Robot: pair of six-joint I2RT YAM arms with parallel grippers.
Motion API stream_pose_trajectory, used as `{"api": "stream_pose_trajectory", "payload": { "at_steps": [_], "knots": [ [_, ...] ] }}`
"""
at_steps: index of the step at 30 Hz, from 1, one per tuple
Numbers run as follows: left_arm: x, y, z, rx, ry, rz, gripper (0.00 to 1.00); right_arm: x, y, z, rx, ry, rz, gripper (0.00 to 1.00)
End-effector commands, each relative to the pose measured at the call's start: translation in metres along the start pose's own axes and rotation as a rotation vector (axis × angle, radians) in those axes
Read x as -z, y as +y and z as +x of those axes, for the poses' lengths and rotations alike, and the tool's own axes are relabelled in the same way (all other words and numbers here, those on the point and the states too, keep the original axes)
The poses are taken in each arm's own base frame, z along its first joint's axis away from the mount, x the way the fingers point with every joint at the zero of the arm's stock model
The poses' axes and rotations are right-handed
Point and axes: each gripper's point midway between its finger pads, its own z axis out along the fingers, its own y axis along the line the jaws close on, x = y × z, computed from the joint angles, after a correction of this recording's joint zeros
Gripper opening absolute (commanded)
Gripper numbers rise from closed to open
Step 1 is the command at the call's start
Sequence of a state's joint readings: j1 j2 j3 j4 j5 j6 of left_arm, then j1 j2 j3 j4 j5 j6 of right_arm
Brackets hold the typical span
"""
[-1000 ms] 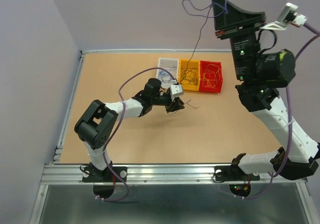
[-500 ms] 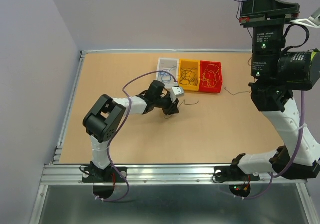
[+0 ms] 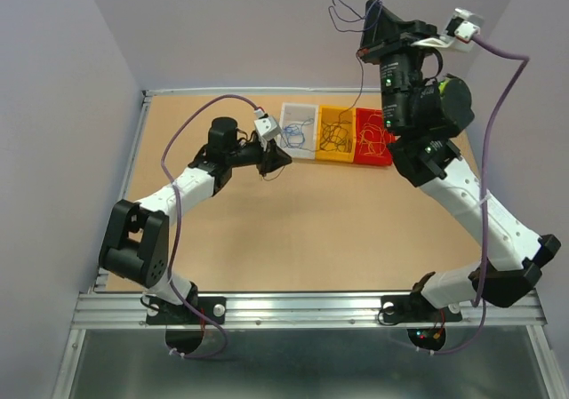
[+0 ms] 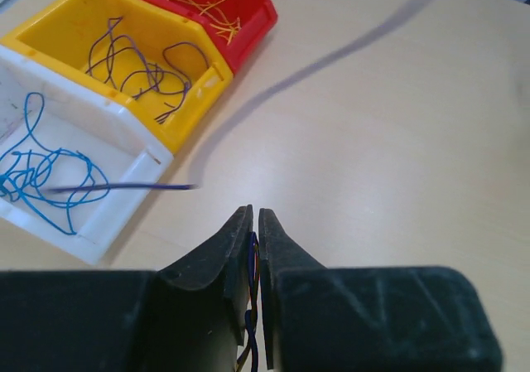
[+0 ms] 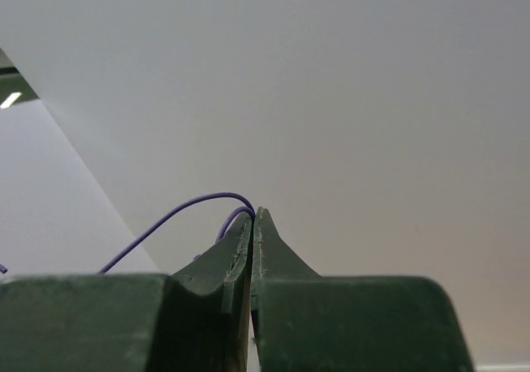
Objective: Untangle the cables
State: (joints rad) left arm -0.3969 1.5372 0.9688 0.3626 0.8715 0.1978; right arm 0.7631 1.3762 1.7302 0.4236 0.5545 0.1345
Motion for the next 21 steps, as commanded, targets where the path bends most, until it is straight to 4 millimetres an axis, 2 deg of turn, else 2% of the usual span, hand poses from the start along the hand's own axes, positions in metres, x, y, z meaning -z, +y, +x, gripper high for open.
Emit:
{"api": "stream_pose_trajectory", "payload": {
  "at_steps": [1,2,5,6,9,12,18,21],
  "knots": [
    [0.013,-0.035,-0.034,-0.075,-0.09,0.088,0.19,-0.013,-0.02,0.01,0.028,-0.041,0.051,0.01],
    [0.016,-0.037,-0.039,-0.091,-0.101,0.078,0.19,-0.018,-0.026,0.022,0.045,-0.03,0.053,0.01],
    [0.023,-0.039,-0.049,-0.119,-0.123,0.051,0.19,-0.028,-0.039,0.042,0.049,-0.014,0.061,0.0],
    [0.025,-0.035,-0.051,-0.12,-0.125,0.017,0.18,-0.034,-0.049,0.047,0.058,-0.013,0.068,0.01],
    [0.033,-0.025,-0.058,-0.119,-0.145,-0.067,0.16,-0.047,-0.074,0.081,0.052,0.025,0.087,0.01],
    [0.041,-0.015,-0.06,-0.104,-0.163,-0.118,0.14,-0.055,-0.097,0.1,0.061,0.05,0.101,0.01],
    [0.046,-0.009,-0.064,-0.097,-0.176,-0.153,0.14,-0.052,-0.133,0.156,0.055,0.127,0.134,0.0],
    [0.047,-0.008,-0.064,-0.099,-0.178,-0.155,0.14,-0.045,-0.145,0.175,0.062,0.148,0.149,0.01]
  ]
}}
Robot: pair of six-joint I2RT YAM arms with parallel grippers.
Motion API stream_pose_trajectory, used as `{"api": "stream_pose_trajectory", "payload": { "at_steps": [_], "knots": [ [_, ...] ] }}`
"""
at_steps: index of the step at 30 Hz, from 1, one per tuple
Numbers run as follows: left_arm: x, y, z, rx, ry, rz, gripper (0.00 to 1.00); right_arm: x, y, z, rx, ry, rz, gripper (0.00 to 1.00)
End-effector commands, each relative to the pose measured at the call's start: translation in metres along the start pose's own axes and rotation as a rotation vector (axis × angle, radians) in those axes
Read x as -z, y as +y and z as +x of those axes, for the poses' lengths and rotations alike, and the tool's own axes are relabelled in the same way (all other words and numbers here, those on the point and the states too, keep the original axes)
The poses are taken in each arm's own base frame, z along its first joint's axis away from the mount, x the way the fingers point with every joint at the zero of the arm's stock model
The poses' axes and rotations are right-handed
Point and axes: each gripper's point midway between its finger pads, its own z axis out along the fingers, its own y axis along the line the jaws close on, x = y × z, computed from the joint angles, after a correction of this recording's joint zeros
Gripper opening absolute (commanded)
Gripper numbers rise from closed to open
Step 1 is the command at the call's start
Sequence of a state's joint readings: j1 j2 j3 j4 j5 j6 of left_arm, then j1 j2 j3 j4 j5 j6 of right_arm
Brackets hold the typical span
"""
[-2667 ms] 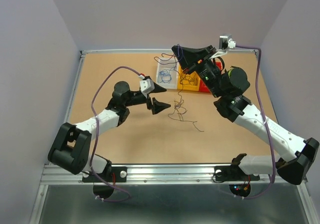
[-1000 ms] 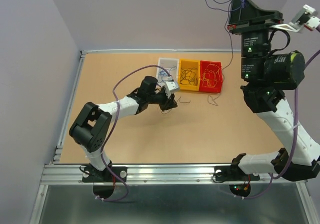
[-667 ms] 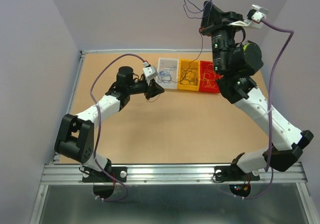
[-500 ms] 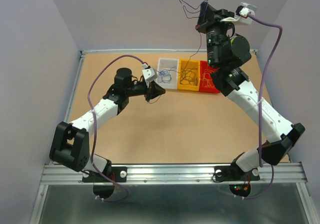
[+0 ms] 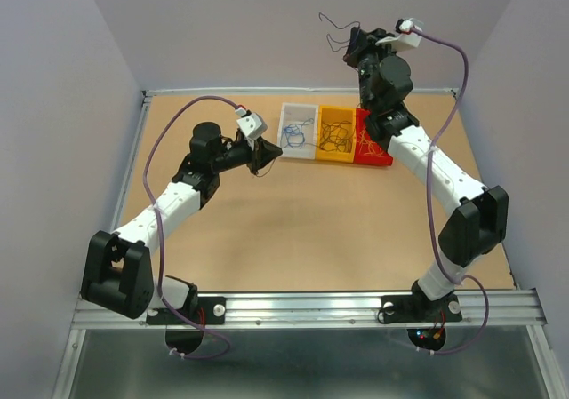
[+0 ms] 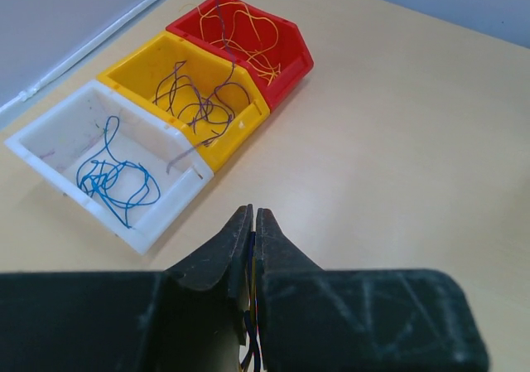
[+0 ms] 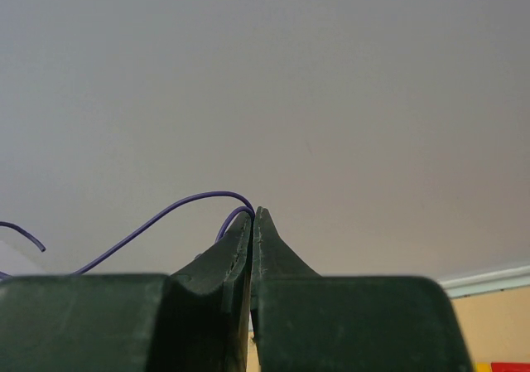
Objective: Untangle the cables
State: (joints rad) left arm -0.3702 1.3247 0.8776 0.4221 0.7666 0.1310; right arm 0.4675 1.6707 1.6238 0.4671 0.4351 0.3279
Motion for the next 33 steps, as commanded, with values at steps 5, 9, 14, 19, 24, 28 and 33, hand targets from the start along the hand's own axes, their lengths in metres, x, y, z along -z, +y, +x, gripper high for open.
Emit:
{"api": "stream_pose_trajectory", "payload": {
  "at_steps": [5,9,14,19,24,28,33],
  "knots": [
    [0.006,-0.001,-0.021,-0.046,-0.063,-0.024,0.14,-0.002,-0.016,0.021,-0.037,-0.015,0.016,0.01],
    [0.006,0.002,-0.022,-0.047,-0.066,-0.036,0.14,0.001,-0.035,0.054,-0.036,0.05,0.032,0.01],
    [0.007,0.003,-0.023,-0.055,-0.07,-0.049,0.14,0.002,-0.064,0.1,-0.113,0.151,0.039,0.0],
    [0.009,0.003,-0.024,-0.063,-0.074,-0.054,0.14,0.008,-0.09,0.145,-0.19,0.253,0.053,0.01],
    [0.008,0.004,-0.024,-0.063,-0.076,-0.056,0.14,0.029,-0.12,0.192,-0.206,0.338,0.141,0.0],
    [0.008,0.003,-0.024,-0.065,-0.077,-0.054,0.14,0.041,-0.145,0.223,-0.202,0.384,0.232,0.01],
    [0.009,0.003,-0.026,-0.07,-0.08,-0.058,0.14,0.06,-0.17,0.244,-0.018,0.411,0.418,0.01]
  ]
}}
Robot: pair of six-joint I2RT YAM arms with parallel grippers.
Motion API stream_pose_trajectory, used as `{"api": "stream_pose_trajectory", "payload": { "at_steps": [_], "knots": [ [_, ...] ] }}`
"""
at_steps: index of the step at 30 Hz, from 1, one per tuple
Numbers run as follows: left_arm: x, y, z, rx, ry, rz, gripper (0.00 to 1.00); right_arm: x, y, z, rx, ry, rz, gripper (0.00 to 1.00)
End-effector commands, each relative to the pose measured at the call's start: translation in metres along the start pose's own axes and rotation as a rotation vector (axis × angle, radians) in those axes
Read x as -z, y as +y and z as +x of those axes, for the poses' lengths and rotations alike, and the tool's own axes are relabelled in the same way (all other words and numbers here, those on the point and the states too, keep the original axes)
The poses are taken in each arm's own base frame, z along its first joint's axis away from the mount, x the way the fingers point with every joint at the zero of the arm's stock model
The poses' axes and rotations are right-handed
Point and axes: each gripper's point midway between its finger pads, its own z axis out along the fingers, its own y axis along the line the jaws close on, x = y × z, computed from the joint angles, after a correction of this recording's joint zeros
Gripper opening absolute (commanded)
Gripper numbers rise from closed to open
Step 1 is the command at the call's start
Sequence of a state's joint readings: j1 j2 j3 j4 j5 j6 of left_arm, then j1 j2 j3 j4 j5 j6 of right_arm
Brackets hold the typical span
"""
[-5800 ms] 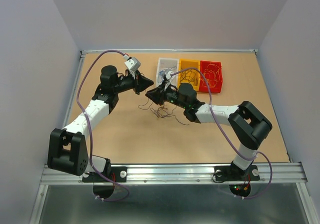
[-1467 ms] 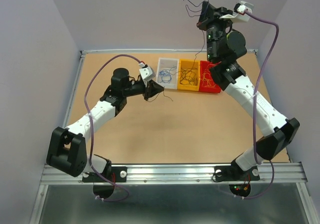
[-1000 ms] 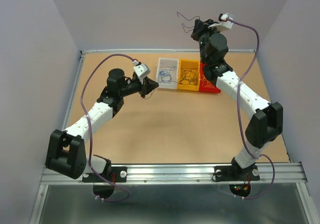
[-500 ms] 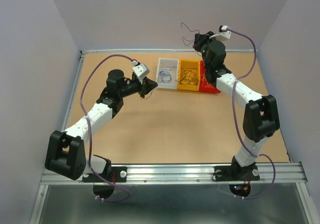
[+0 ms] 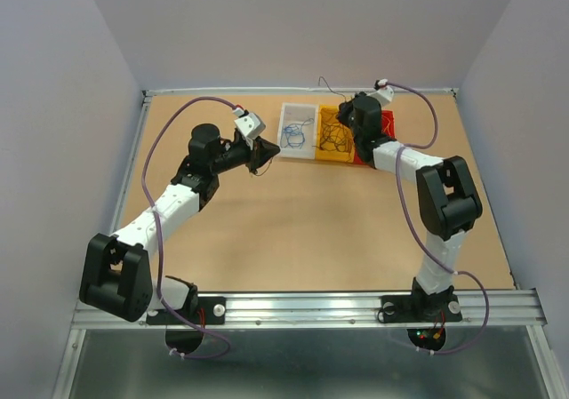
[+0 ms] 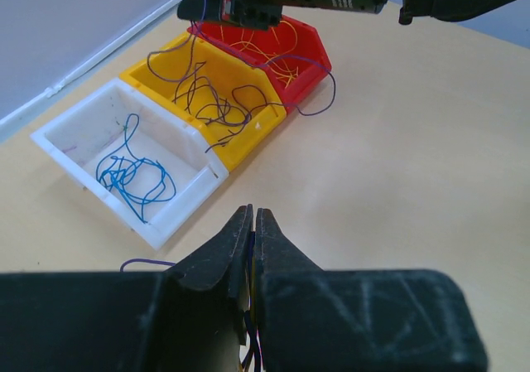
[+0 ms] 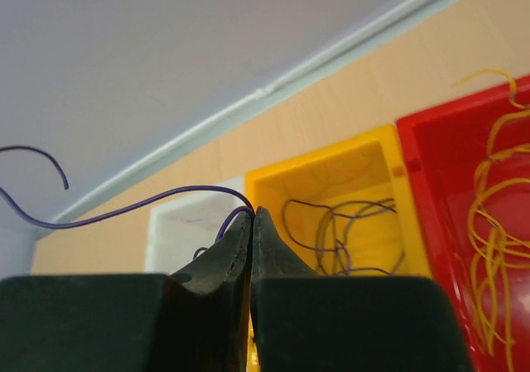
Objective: Untangle the cables
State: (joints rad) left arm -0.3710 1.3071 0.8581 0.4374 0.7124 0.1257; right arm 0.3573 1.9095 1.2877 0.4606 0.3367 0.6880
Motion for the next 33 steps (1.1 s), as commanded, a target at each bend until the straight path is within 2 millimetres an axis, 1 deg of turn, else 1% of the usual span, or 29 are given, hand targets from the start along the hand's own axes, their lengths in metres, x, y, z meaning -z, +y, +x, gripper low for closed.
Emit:
{"api": "stream_pose_trajectory", "payload": {
  "at_steps": [1,3,4,5,6,7,8,9,10,12,13,15,16,17,18,19,20,22,23,25,26,27,29,30,32,33],
  "knots": [
    [0.007,-0.002,-0.027,-0.066,-0.078,-0.007,0.14,0.003,-0.022,0.007,0.103,-0.049,0.186,0.01],
    [0.008,-0.003,-0.027,-0.067,-0.076,-0.008,0.14,0.004,-0.032,0.012,0.139,-0.056,0.237,0.01],
    [0.007,-0.003,-0.027,-0.068,-0.078,-0.005,0.14,0.004,-0.039,0.012,0.172,-0.067,0.27,0.01],
    [0.007,-0.003,-0.027,-0.068,-0.077,-0.008,0.14,0.002,-0.042,0.012,0.191,-0.069,0.283,0.01],
    [0.007,-0.002,-0.028,-0.071,-0.08,-0.009,0.14,-0.003,-0.05,0.022,0.222,-0.051,0.301,0.01],
    [0.007,-0.003,-0.028,-0.069,-0.08,-0.009,0.14,-0.005,-0.053,0.026,0.267,-0.032,0.311,0.01],
    [0.007,-0.002,-0.028,-0.071,-0.08,-0.009,0.14,-0.01,-0.055,0.031,0.289,-0.019,0.315,0.01],
    [0.007,-0.003,-0.027,-0.071,-0.078,-0.007,0.14,-0.019,-0.052,0.035,0.304,-0.011,0.318,0.0],
    [0.006,-0.002,-0.027,-0.071,-0.076,-0.009,0.14,-0.022,-0.055,0.042,0.348,0.018,0.332,0.0],
    [0.006,-0.001,-0.027,-0.071,-0.076,-0.013,0.14,-0.03,-0.057,0.05,0.389,0.047,0.351,0.01],
    [0.006,-0.001,-0.027,-0.072,-0.076,-0.016,0.14,-0.041,-0.056,0.057,0.408,0.048,0.363,0.0],
    [0.007,-0.001,-0.027,-0.075,-0.077,-0.016,0.14,-0.047,-0.065,0.07,0.461,0.084,0.39,0.0],
    [0.008,-0.001,-0.028,-0.077,-0.08,-0.017,0.14,-0.054,-0.07,0.081,0.474,0.098,0.399,0.0],
    [0.008,-0.001,-0.028,-0.078,-0.08,-0.017,0.13,-0.056,-0.076,0.089,0.498,0.121,0.41,0.01],
    [0.008,-0.002,-0.029,-0.079,-0.081,-0.015,0.14,-0.061,-0.074,0.091,0.5,0.126,0.404,0.01],
    [0.008,-0.001,-0.029,-0.081,-0.081,-0.017,0.14,-0.065,-0.084,0.105,0.516,0.155,0.414,0.01],
    [0.008,-0.002,-0.029,-0.079,-0.081,-0.015,0.14,-0.063,-0.089,0.113,0.537,0.19,0.423,0.01],
    [0.007,-0.002,-0.028,-0.079,-0.08,-0.011,0.14,-0.065,-0.089,0.12,0.54,0.22,0.409,0.01],
    [0.007,-0.002,-0.028,-0.079,-0.079,-0.009,0.14,-0.063,-0.086,0.12,0.538,0.226,0.398,0.01],
    [0.007,-0.002,-0.027,-0.08,-0.077,-0.01,0.14,-0.061,-0.081,0.112,0.528,0.219,0.388,0.0],
    [0.007,-0.001,-0.027,-0.08,-0.077,-0.013,0.14,-0.057,-0.081,0.11,0.527,0.219,0.391,0.01],
    [0.008,-0.001,-0.027,-0.081,-0.077,-0.017,0.14,-0.053,-0.066,0.09,0.511,0.189,0.376,0.01],
    [0.008,-0.002,-0.028,-0.087,-0.081,-0.017,0.14,-0.046,-0.06,0.076,0.514,0.177,0.369,0.01],
    [0.009,-0.001,-0.029,-0.088,-0.082,-0.022,0.14,-0.04,-0.045,0.06,0.5,0.159,0.341,0.01],
    [0.01,-0.001,-0.03,-0.091,-0.084,-0.022,0.14,-0.031,-0.037,0.047,0.495,0.151,0.322,0.01],
    [0.01,-0.002,-0.03,-0.091,-0.085,-0.019,0.14,-0.024,-0.041,0.049,0.502,0.166,0.324,0.01]
  ]
}}
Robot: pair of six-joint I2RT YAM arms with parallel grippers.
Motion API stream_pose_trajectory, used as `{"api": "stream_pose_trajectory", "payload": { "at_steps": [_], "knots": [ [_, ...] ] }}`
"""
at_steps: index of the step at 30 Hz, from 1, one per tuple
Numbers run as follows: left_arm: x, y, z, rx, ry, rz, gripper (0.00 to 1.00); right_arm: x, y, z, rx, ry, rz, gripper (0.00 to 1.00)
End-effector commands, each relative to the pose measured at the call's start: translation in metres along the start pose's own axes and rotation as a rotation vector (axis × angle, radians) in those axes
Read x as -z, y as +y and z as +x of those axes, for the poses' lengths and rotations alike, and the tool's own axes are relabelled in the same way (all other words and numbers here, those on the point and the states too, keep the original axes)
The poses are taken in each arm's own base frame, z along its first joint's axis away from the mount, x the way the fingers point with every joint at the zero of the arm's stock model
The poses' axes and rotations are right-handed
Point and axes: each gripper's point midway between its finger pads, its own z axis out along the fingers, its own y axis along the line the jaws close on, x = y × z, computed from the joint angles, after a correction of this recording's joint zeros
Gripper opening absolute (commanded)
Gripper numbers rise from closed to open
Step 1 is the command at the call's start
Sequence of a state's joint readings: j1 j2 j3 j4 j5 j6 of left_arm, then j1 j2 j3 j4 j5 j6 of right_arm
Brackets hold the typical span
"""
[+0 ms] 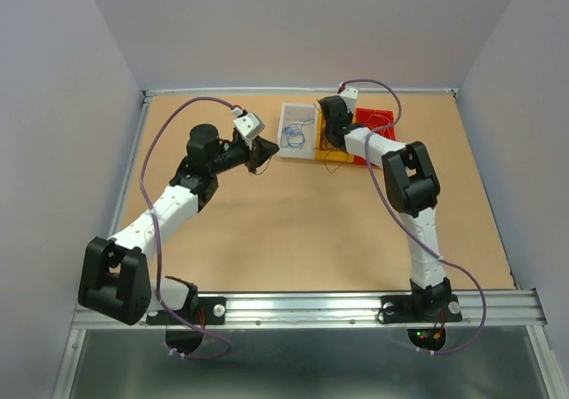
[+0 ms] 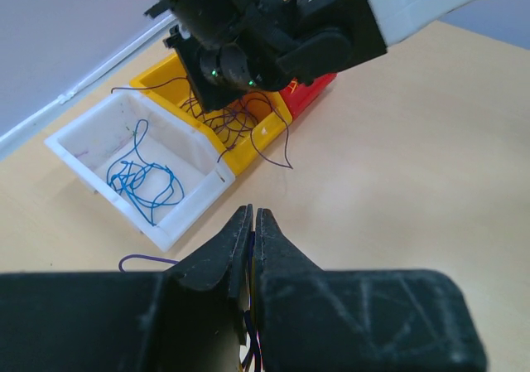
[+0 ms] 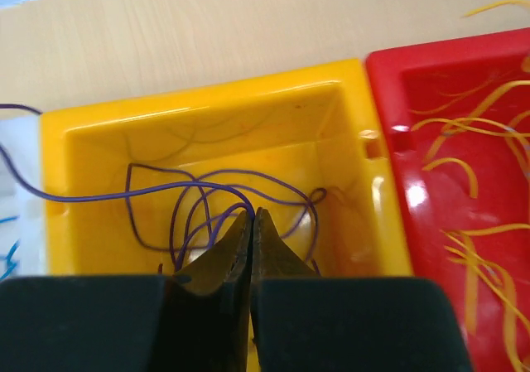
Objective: Untangle the cables
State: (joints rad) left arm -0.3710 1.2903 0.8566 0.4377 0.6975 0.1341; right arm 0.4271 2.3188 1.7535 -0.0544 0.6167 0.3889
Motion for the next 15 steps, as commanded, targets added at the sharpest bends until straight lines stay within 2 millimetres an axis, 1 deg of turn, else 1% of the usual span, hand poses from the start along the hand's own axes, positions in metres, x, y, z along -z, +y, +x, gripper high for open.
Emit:
{"api": "stream_pose_trajectory", "payload": {
  "at_steps": [1,2,3,4,7,8,9,11,13,14,15],
  "knots": [
    [0.007,-0.002,-0.025,-0.071,-0.073,-0.005,0.14,0.055,-0.002,-0.068,-0.048,-0.089,-0.068,0.01],
    [0.007,-0.002,-0.025,-0.073,-0.075,-0.005,0.14,0.059,-0.004,-0.07,-0.049,-0.091,-0.067,0.02],
    [0.007,-0.003,-0.025,-0.074,-0.075,-0.004,0.14,0.063,-0.007,-0.073,-0.045,-0.094,-0.069,0.17],
    [0.007,-0.003,-0.025,-0.074,-0.075,-0.005,0.14,0.068,-0.009,-0.077,-0.04,-0.097,-0.075,0.38],
    [0.006,-0.001,-0.023,-0.068,-0.07,-0.008,0.14,0.076,-0.012,-0.089,-0.037,-0.114,-0.07,0.49],
    [0.006,-0.001,-0.023,-0.07,-0.07,-0.008,0.14,0.078,-0.012,-0.092,-0.037,-0.115,-0.074,0.49],
    [0.006,-0.001,-0.023,-0.07,-0.07,-0.008,0.14,0.08,-0.011,-0.092,-0.038,-0.11,-0.088,0.5],
    [0.006,0.0,-0.023,-0.073,-0.069,-0.012,0.14,0.087,-0.008,-0.094,-0.045,-0.099,-0.119,0.58],
    [0.007,0.0,-0.024,-0.073,-0.07,-0.014,0.14,0.094,-0.006,-0.089,-0.043,-0.076,-0.149,0.6],
    [0.007,0.0,-0.024,-0.073,-0.07,-0.014,0.14,0.098,0.0,-0.083,-0.037,-0.049,-0.196,0.63],
    [0.007,-0.001,-0.025,-0.075,-0.073,-0.013,0.14,0.1,-0.003,-0.069,-0.031,-0.014,-0.205,0.66]
  ]
}}
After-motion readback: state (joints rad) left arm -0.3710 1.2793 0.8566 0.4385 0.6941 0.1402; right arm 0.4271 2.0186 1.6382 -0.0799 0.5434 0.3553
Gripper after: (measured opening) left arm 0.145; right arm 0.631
